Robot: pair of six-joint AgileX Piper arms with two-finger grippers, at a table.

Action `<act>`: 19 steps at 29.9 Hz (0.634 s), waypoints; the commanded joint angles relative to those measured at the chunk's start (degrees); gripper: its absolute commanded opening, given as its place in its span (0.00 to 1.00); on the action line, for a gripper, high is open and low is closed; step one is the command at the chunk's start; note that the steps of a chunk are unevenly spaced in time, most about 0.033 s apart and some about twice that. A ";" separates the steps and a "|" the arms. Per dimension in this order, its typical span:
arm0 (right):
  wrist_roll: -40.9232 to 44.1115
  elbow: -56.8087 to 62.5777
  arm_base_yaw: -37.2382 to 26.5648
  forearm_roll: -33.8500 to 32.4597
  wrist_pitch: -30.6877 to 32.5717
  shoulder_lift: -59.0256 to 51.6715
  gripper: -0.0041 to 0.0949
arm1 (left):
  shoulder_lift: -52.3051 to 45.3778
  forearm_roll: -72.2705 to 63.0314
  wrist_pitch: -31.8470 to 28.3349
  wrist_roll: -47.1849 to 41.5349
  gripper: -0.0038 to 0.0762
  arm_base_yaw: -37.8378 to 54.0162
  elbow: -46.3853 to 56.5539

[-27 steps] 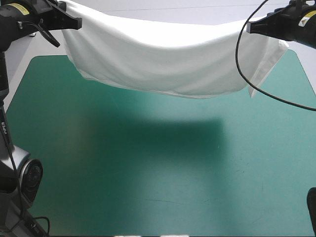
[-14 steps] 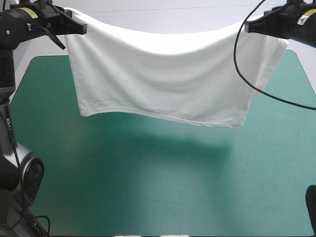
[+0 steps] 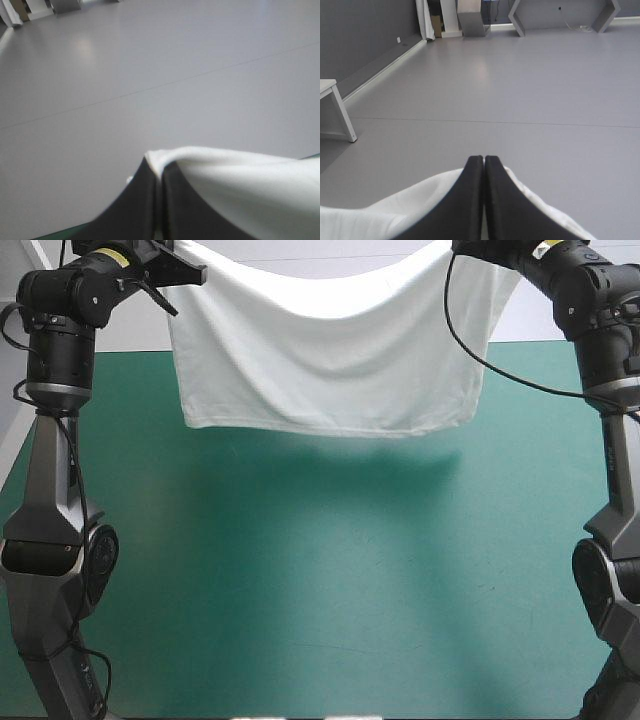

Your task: Fold the cloth

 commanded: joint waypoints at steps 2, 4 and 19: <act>-1.60 -5.50 -0.21 0.52 -2.47 -1.61 0.02 | -3.28 0.31 -6.62 0.75 0.04 -0.14 -1.57; -1.60 -5.50 -0.21 0.17 0.75 -0.82 0.02 | -2.02 0.31 -4.98 1.11 0.04 -0.14 -1.57; 0.20 -4.16 -0.21 0.00 37.10 11.67 0.02 | 12.12 -1.80 23.71 -2.67 0.04 -0.14 0.00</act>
